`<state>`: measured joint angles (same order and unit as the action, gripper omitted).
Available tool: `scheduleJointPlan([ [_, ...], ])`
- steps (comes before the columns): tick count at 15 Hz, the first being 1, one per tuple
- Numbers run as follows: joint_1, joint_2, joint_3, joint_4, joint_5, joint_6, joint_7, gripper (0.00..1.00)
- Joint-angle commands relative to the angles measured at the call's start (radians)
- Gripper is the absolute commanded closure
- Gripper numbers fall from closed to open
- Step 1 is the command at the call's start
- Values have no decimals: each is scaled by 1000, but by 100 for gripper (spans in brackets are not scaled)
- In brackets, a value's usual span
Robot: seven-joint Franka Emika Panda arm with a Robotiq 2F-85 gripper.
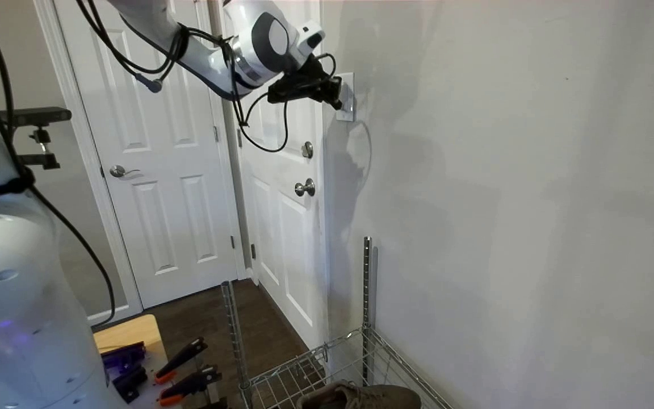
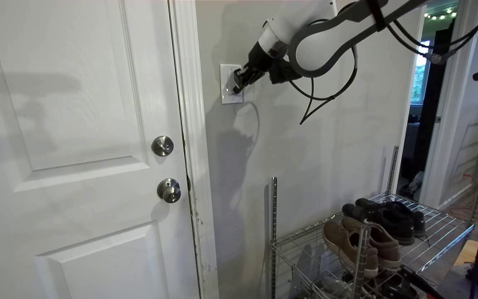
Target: Turn off the light switch.
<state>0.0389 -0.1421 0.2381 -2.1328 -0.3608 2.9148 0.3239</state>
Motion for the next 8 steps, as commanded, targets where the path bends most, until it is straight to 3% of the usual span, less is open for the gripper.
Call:
scheduleJointPlan([
  [1, -46, 21, 20, 4, -113, 59, 97, 95],
  [8, -72, 28, 22, -1, -243, 123, 214, 95],
])
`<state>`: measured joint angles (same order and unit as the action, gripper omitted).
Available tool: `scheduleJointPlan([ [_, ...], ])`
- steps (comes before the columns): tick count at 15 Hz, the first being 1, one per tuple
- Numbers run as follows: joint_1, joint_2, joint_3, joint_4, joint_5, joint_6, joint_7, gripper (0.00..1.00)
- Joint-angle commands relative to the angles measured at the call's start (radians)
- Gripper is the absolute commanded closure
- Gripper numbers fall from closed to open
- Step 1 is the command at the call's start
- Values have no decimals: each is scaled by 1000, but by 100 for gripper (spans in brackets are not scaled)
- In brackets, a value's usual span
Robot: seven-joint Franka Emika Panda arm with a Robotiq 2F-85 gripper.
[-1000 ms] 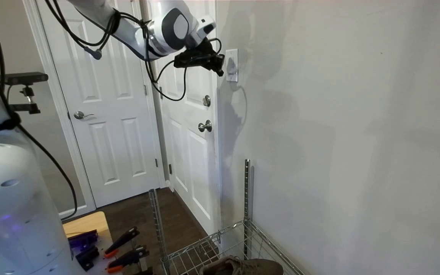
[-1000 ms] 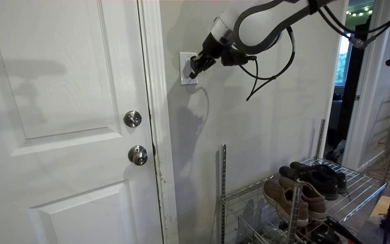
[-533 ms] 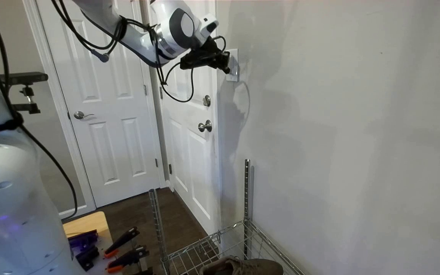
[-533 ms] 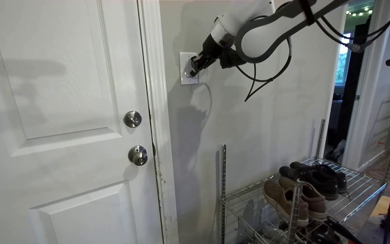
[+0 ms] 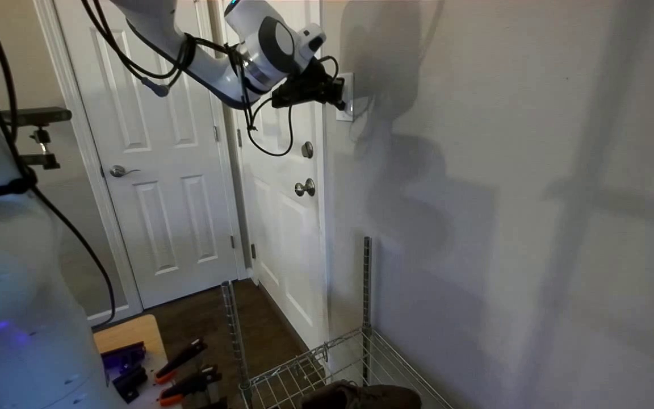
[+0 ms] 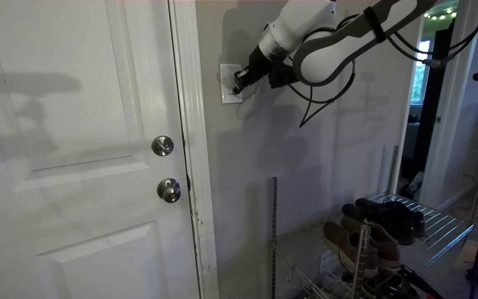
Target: Turn off the light switch.
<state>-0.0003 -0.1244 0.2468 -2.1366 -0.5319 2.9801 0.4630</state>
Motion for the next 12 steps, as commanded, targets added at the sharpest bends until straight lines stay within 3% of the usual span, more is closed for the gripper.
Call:
scheduleJointPlan([
  [1, -35, 9, 13, 2, -87, 56, 94, 95],
  [4, -5, -14, 5, -22, -24, -25, 91, 96],
  [10, 191, -124, -74, -179, 457, -233, -139, 96],
  [12, 205, -178, -69, -212, 582, -332, -194, 97],
])
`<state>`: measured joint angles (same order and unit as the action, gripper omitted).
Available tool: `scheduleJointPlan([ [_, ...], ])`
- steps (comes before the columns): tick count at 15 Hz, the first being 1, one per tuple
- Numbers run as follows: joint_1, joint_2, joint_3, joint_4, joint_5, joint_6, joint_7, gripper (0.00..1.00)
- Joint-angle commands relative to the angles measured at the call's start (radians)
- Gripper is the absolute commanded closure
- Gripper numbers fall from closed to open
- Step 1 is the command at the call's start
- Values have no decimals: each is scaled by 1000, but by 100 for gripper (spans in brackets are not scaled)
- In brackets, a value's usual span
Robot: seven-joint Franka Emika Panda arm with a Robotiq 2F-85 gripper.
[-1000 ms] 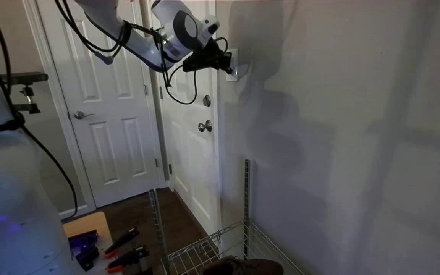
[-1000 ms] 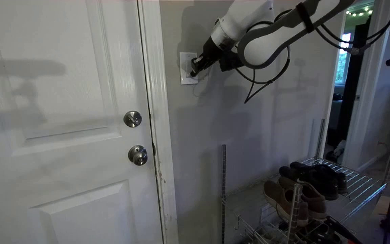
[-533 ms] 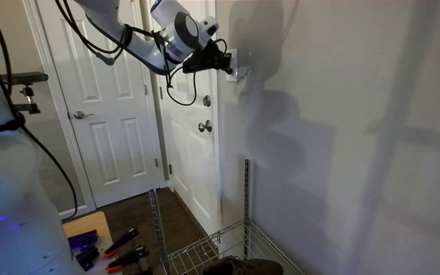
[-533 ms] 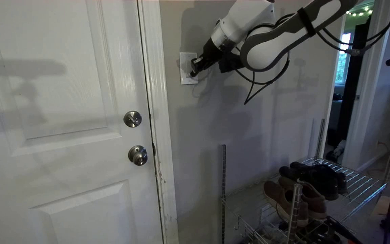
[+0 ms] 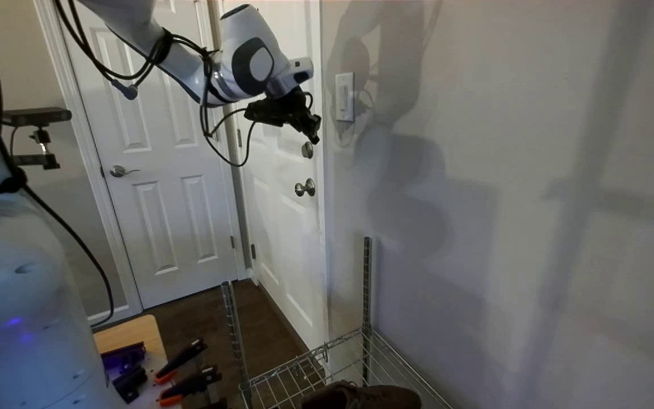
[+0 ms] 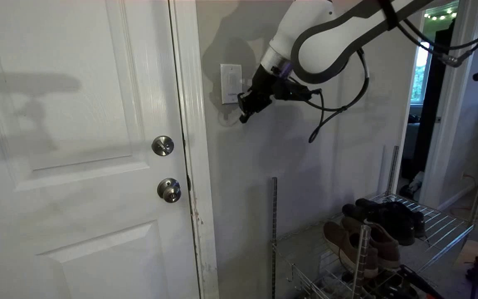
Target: Turn off the light switch.
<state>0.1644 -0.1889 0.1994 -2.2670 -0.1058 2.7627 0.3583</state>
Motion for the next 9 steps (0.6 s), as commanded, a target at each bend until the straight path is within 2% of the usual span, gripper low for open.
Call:
scheduleJointPlan([
  [1, 41, -136, -23, -89, 182, -157, -92, 97],
  [4, 20, -189, -24, -91, 209, -274, -65, 95],
  [5, 7, -199, -24, -82, 206, -323, -41, 70],
  [6, 9, -152, -8, -59, 188, -265, -54, 95],
  [9, -1, -180, -16, -62, 189, -312, -53, 78],
])
